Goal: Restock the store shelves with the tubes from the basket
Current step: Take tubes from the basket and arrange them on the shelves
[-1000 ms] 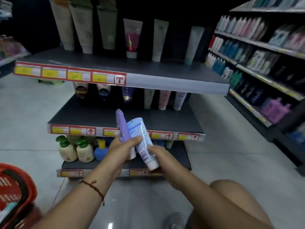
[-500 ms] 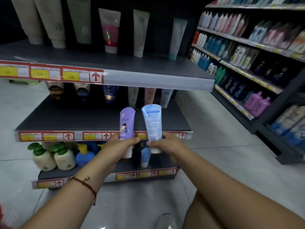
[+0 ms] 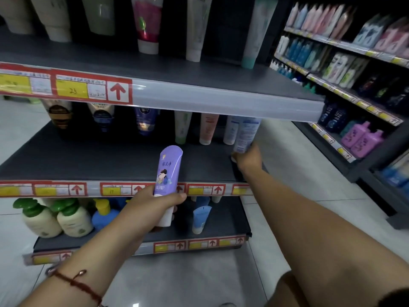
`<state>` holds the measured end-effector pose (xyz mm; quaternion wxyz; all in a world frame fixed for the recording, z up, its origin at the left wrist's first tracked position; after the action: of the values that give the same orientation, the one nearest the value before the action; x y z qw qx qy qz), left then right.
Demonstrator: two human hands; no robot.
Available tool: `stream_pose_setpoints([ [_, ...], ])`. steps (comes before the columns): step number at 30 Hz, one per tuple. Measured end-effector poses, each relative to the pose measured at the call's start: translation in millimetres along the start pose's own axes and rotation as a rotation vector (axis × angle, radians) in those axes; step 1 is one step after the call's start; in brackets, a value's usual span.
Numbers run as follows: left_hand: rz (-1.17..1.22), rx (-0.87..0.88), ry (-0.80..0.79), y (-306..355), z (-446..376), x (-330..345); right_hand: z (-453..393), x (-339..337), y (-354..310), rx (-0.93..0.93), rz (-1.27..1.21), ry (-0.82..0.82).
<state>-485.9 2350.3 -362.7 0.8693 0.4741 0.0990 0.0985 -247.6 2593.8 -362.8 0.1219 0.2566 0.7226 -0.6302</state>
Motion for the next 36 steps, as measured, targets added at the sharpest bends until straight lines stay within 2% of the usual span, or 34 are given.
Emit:
stream_pose_setpoints([
  [10,0.041,-0.024,0.055,-2.8,-8.2,-7.1,0.4,-1.5,-1.7,-0.031,-0.007,-0.022],
  [16,0.052,-0.056,0.044,-6.8,2.6,-9.6,30.1,-43.4,-35.7,-0.127,0.010,0.130],
  [19,0.075,-0.082,-0.012,-14.3,11.1,-10.5,65.4,-30.5,-71.7,-0.253,0.016,-0.107],
  [21,0.101,-0.100,-0.057,-20.3,19.6,-9.7,106.7,-3.5,-83.1,-0.244,-0.002,-0.425],
  [24,0.112,-0.133,-0.128,-31.1,32.3,-7.6,193.5,37.7,-72.9,-0.019,-0.068,-0.971],
  [26,0.083,-0.150,-0.165,-39.9,40.2,-7.3,244.1,53.4,-60.0,0.138,-0.183,-1.177],
  [28,0.052,-0.159,-0.188,-47.9,48.4,-7.7,278.4,65.3,-51.9,0.241,-0.306,-1.237],
  [30,-0.016,-0.164,-0.189,-56.9,54.4,-11.4,297.0,76.5,-47.1,0.278,-0.366,-1.210],
  [33,-0.158,-0.170,-0.153,-68.0,59.1,-23.7,310.4,90.9,-47.8,0.262,-0.352,-1.207],
  [36,-0.454,-0.145,-0.079,-75.5,53.8,-42.9,321.1,109.2,-47.5,0.238,-0.262,-1.267],
])
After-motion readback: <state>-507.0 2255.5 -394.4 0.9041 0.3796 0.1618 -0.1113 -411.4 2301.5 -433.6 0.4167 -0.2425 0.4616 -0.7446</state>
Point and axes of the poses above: each hand's wrist, its own z-axis away from the middle knuckle, its own x-axis out of the palm, y = z × x, the point moved 9 cm from there along -z, towards the middle knuckle, and after that the axes turned 9 degrees about -x, right-handed, at the moved point
